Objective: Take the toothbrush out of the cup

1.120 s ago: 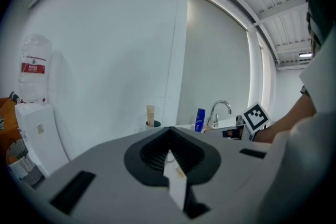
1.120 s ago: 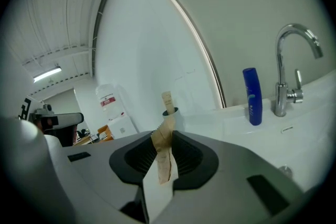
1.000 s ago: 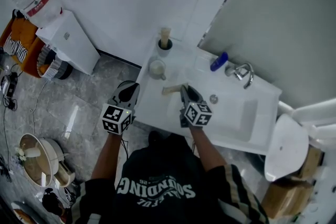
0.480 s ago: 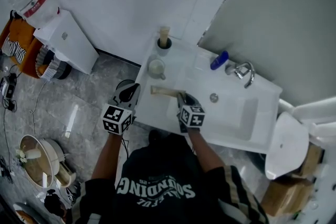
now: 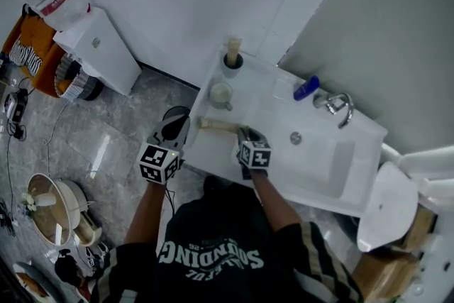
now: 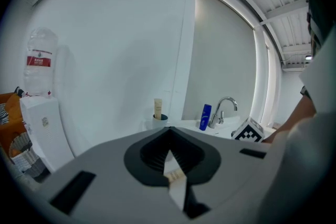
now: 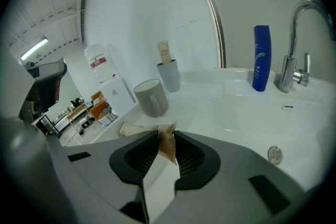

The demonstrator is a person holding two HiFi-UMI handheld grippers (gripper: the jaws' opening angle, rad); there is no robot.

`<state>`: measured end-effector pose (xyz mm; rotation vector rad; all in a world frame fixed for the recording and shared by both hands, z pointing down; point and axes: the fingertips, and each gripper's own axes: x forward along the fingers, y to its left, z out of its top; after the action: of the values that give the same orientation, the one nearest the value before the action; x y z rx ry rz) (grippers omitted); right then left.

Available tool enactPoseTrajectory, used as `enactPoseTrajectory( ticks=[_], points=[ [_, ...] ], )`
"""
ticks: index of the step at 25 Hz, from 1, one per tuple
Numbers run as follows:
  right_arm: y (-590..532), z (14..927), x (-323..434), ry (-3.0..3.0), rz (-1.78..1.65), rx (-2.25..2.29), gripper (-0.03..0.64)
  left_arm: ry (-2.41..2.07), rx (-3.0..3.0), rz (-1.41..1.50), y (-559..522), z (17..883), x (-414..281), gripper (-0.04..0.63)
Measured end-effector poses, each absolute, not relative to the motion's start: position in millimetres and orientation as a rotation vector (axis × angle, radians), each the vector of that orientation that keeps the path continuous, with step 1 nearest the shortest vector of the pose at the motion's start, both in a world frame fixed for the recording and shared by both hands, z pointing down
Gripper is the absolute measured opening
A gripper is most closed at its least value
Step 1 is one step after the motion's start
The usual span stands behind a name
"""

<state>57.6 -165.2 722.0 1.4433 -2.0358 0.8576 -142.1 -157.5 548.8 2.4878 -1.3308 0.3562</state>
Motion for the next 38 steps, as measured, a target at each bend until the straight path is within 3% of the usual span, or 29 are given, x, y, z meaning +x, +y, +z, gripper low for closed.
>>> enactPoseTrajectory(
  ticks=[8, 15, 26, 38],
  points=[
    [-165, 746, 50, -1.974, 0.856, 1.338, 0.106, -1.353, 2.456, 0.366, -159, 554, -152, 0.0],
    [-159, 760, 65, -1.935, 0.915, 1.36, 0.192, -1.337, 2.456, 0.367, -159, 557, -150, 0.0],
    [-165, 712, 64, -2.093, 0.806, 1.434, 0.192, -1.287, 2.514, 0.35, -165, 548, -131, 0.0],
    [-169, 591, 60, -2.354, 0.534, 1.534, 0.021, -1.23, 2.593, 0.311, -171, 527, -99, 0.0]
  ],
)
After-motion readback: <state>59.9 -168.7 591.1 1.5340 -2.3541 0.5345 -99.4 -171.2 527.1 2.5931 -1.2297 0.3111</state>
